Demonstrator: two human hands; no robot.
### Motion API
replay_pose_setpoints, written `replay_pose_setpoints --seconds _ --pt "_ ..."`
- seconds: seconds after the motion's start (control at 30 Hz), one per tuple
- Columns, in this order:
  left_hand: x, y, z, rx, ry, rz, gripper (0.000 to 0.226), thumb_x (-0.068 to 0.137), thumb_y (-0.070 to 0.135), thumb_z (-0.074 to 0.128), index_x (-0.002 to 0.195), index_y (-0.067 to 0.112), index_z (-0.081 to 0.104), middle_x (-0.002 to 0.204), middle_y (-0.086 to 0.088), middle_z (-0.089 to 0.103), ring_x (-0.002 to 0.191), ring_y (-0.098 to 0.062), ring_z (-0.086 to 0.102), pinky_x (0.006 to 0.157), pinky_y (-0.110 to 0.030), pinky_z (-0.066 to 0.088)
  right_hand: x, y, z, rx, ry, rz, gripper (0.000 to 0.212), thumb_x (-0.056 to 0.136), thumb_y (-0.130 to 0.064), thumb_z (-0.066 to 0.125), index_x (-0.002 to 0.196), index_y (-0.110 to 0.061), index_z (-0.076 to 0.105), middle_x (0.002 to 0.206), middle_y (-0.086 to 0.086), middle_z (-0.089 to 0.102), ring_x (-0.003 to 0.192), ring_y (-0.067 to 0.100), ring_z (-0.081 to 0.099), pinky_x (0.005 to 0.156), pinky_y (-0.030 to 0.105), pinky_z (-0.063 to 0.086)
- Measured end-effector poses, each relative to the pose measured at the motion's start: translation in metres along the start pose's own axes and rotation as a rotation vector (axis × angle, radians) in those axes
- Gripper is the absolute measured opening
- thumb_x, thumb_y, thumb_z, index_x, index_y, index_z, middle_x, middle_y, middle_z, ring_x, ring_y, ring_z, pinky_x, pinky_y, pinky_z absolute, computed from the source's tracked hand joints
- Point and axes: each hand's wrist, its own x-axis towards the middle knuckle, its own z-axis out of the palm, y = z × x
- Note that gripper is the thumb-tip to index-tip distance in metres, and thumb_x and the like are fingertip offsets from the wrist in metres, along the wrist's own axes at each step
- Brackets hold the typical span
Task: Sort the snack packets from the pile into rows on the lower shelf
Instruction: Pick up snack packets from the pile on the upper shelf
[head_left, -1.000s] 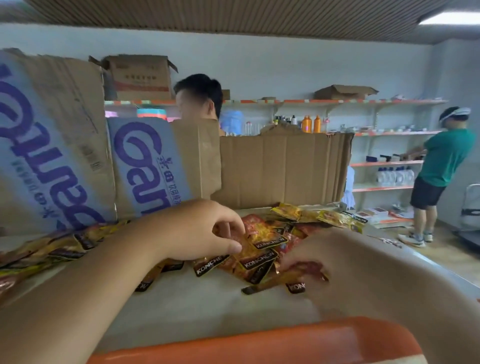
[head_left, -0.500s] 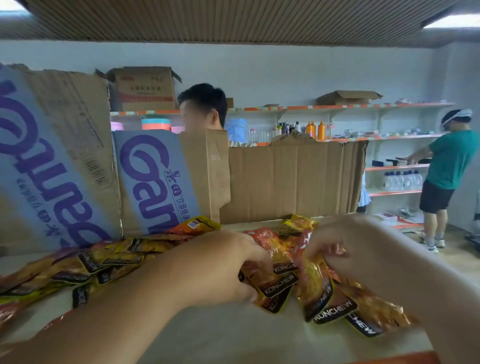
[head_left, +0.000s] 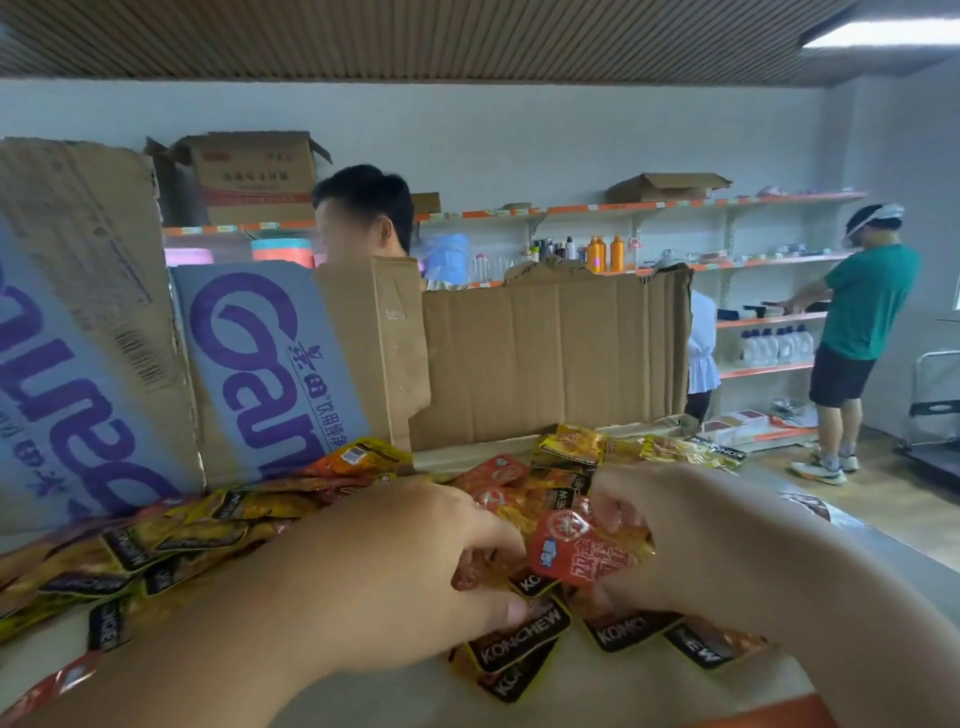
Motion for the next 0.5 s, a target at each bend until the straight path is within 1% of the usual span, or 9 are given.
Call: replay_pose_setpoints --seconds 0.07,0.1,0.13,0.2,0.27,0.37,0.43,0.47,0.5 --pt "0.002 -0.007 0.006 0.006 0.022 -0.071 0.071 0.077 0.093 0.043 0.142 0.070 0.025 0.118 0.030 0.044 0.117 -0.001 0.042 0.100 -0.034 0.045 0.001 0.000 -0.003 -0.002 0.011 0.000 0.049 0.060 -0.087 0.058 0.094 -0.053 0.048 0.099 -0.051 0.046 0.062 -0.002 0.057 0.051 0.027 0.048" --pt "0.001 -0.004 0.006 0.049 -0.023 -0.102 0.076 0.071 0.098 0.038 0.141 0.071 0.022 0.121 0.028 0.044 0.119 -0.004 0.041 0.101 -0.038 0.045 0.001 0.000 -0.004 0.008 0.008 0.006 0.049 0.060 -0.087 0.058 0.094 -0.052 0.048 0.099 -0.051 0.046 0.061 -0.002 0.057 0.051 0.027 0.048" --pt "0.003 -0.005 0.010 0.065 -0.013 -0.093 0.079 0.064 0.101 0.034 0.138 0.074 0.022 0.124 0.028 0.045 0.121 -0.006 0.040 0.100 -0.042 0.044 0.000 -0.001 -0.005 0.017 0.011 0.008 0.050 0.060 -0.087 0.058 0.094 -0.052 0.048 0.098 -0.051 0.046 0.061 -0.002 0.056 0.051 0.027 0.048" --pt "0.005 -0.008 0.019 0.026 0.022 -0.093 0.071 0.056 0.105 0.033 0.124 0.081 0.031 0.124 0.027 0.049 0.119 -0.008 0.041 0.095 -0.045 0.045 0.004 -0.002 -0.009 0.027 0.027 0.003 0.050 0.060 -0.087 0.057 0.094 -0.051 0.047 0.099 -0.051 0.047 0.061 -0.002 0.057 0.050 0.026 0.047" --pt "0.008 -0.011 0.026 -0.008 0.059 -0.107 0.062 0.047 0.112 0.033 0.104 0.087 0.036 0.114 0.024 0.049 0.108 -0.007 0.046 0.090 -0.043 0.047 0.005 -0.006 -0.015 0.046 0.028 -0.019 0.050 0.060 -0.086 0.056 0.093 -0.049 0.047 0.100 -0.048 0.049 0.066 0.000 0.059 0.054 0.024 0.046" --pt "0.013 -0.009 0.031 0.005 0.160 -0.174 0.069 0.035 0.114 0.029 0.088 0.073 0.047 0.098 0.023 0.044 0.091 -0.003 0.049 0.080 -0.036 0.050 0.005 -0.006 -0.022 0.042 0.049 -0.013 0.055 0.057 -0.086 0.053 0.094 -0.047 0.047 0.103 -0.045 0.049 0.073 -0.003 0.057 0.059 0.024 0.048" --pt "0.011 0.000 0.025 0.041 0.201 -0.136 0.063 0.050 0.108 0.047 0.087 0.056 0.046 0.091 0.021 0.045 0.086 -0.005 0.050 0.074 -0.020 0.042 0.005 -0.006 -0.024 0.042 0.045 -0.008 0.056 0.056 -0.087 0.053 0.095 -0.047 0.047 0.104 -0.046 0.047 0.079 -0.008 0.054 0.060 0.025 0.047" --pt "0.008 0.009 0.020 0.074 0.226 -0.114 0.056 0.061 0.097 0.058 0.089 0.052 0.041 0.087 0.022 0.044 0.084 -0.006 0.049 0.069 -0.011 0.032 0.005 -0.006 -0.025 0.043 0.034 -0.005 0.057 0.056 -0.087 0.054 0.096 -0.047 0.048 0.104 -0.046 0.047 0.079 -0.009 0.054 0.062 0.025 0.048" --pt "0.005 0.015 0.015 0.096 0.234 -0.107 0.049 0.070 0.086 0.065 0.092 0.053 0.036 0.085 0.024 0.040 0.085 -0.007 0.047 0.064 -0.009 0.024 0.006 -0.007 -0.025 0.044 0.026 -0.001 0.057 0.056 -0.087 0.054 0.097 -0.047 0.048 0.105 -0.046 0.047 0.079 -0.009 0.054 0.065 0.025 0.049"
